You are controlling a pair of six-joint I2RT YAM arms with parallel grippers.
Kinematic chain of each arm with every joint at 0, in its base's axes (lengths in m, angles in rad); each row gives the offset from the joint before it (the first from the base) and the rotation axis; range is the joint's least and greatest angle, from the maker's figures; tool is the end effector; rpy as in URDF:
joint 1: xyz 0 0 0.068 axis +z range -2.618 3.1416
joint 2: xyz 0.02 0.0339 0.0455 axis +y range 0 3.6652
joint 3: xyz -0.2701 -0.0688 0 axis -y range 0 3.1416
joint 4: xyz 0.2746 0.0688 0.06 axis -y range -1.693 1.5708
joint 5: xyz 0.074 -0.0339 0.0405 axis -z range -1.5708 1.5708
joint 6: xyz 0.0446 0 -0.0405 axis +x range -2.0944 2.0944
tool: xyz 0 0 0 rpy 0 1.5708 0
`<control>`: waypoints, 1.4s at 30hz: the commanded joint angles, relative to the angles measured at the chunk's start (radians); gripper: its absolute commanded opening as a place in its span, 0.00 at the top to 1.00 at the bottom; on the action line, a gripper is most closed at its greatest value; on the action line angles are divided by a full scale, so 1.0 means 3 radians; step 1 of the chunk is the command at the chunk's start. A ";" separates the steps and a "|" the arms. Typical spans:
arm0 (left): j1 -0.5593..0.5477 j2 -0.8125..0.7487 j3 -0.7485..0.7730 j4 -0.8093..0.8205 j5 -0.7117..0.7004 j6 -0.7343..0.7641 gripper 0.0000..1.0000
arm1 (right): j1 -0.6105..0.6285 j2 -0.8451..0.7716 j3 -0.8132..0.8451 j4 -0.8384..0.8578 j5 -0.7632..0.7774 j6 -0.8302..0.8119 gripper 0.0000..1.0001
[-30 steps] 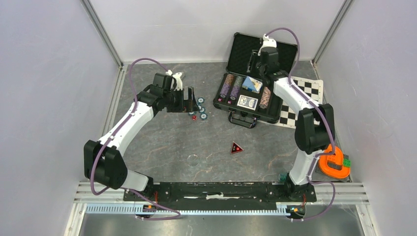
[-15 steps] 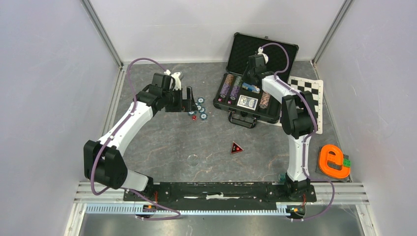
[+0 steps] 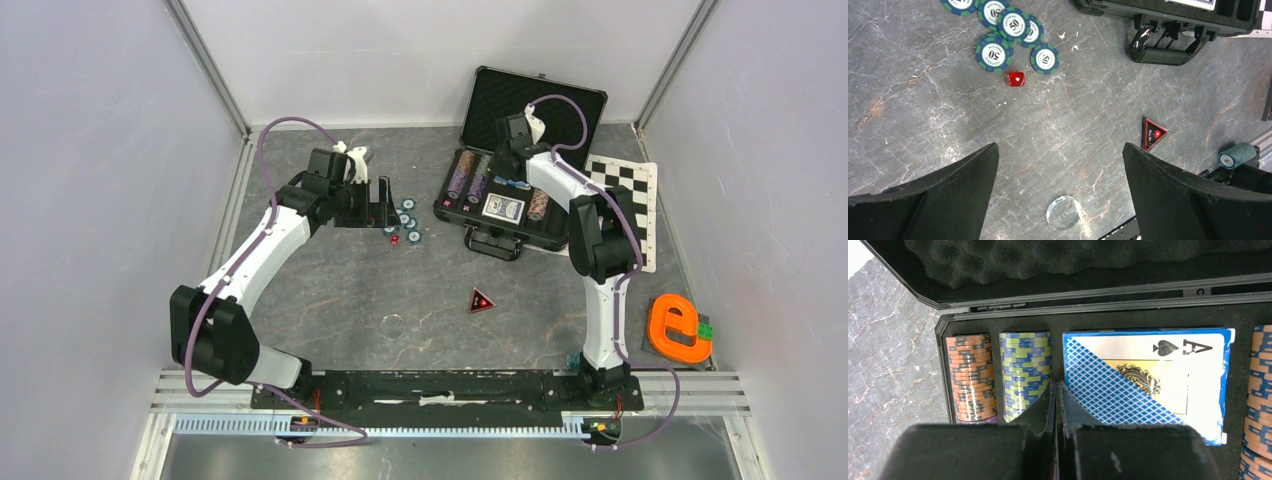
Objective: Pack up texas hold em set
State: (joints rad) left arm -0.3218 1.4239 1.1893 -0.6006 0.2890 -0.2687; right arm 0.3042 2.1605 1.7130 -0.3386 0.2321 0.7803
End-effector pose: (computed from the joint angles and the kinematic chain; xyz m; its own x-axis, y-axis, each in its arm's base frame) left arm 0.3184 -0.1195 0.2887 -0.8068 0.0007 -0.5909 0.2805 0.8806 -0.3819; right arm 0.5056 0.1480 0.1902 -0.5758 0.5368 -0.6167 0.3780 0.8436 0.3814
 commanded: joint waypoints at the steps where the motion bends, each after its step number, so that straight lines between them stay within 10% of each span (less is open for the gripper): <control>1: 0.0021 -0.0079 0.0094 0.0008 -0.0002 0.0135 0.00 | -0.0052 -0.0064 0.0006 -0.0557 0.0370 -0.0004 1.00; 42: 0.0021 0.0058 0.0132 0.0105 0.0136 -0.0019 0.00 | -0.0220 -0.0302 0.0027 -0.0753 0.0408 -0.0798 1.00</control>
State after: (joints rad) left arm -0.3199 1.4338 1.1900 -0.5961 0.3153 -0.2703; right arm 0.2394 2.0769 1.6737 -0.5175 0.3344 0.5507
